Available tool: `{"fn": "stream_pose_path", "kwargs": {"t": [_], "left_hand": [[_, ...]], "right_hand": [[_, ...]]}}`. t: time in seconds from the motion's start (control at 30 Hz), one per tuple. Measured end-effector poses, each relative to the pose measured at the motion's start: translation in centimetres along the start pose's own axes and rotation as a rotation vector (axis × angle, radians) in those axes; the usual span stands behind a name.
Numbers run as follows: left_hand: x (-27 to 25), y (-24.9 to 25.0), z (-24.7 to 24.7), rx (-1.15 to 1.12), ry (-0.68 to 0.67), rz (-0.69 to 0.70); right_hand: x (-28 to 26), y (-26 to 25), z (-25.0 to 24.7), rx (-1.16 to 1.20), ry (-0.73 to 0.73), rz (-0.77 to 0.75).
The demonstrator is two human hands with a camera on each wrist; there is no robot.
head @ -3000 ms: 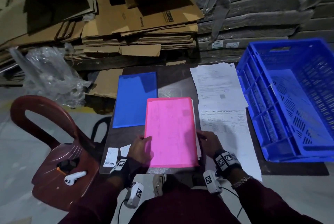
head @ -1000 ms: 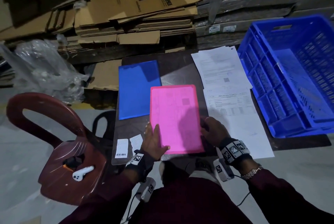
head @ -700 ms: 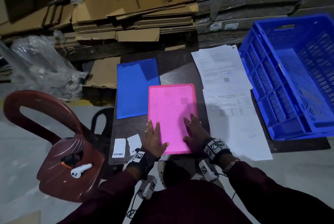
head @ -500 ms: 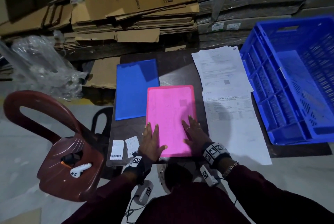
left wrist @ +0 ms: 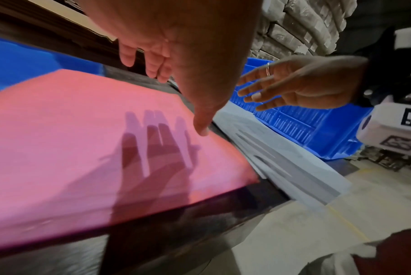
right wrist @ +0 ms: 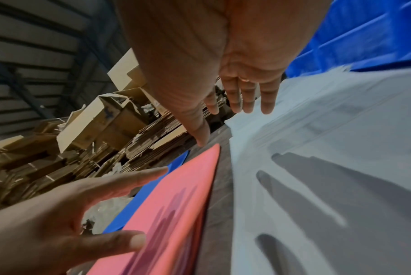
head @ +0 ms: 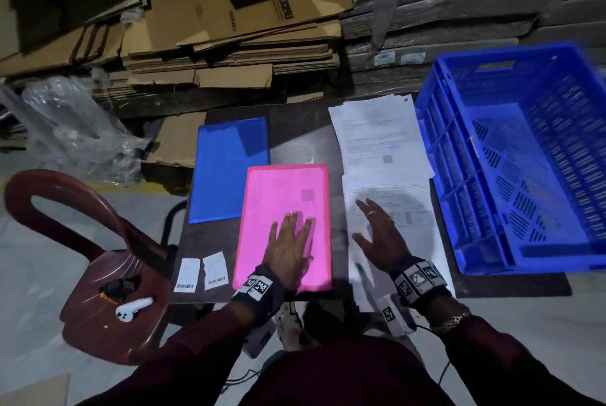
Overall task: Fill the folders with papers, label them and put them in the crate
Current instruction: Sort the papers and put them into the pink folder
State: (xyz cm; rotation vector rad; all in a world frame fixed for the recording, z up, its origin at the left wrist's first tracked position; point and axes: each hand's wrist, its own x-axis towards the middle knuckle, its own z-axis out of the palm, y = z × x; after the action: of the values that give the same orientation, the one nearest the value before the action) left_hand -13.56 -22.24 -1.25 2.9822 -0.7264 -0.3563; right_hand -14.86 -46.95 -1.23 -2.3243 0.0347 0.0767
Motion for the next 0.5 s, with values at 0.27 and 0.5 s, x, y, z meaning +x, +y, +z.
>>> {"fn": "stream_pose_path", "kwargs": {"t": [0.27,0.5], "left_hand": [[2.6,6.9,1.0,-0.210,-0.004,0.074],[4.1,10.5,3.3,-0.376,-0.078,-0.079]], "right_hand": [[-2.2,7.7,-4.2,-0.231,-0.072,0.299],[-3.0,10.5,-5.1,-0.224,-0.102,0.464]]}}
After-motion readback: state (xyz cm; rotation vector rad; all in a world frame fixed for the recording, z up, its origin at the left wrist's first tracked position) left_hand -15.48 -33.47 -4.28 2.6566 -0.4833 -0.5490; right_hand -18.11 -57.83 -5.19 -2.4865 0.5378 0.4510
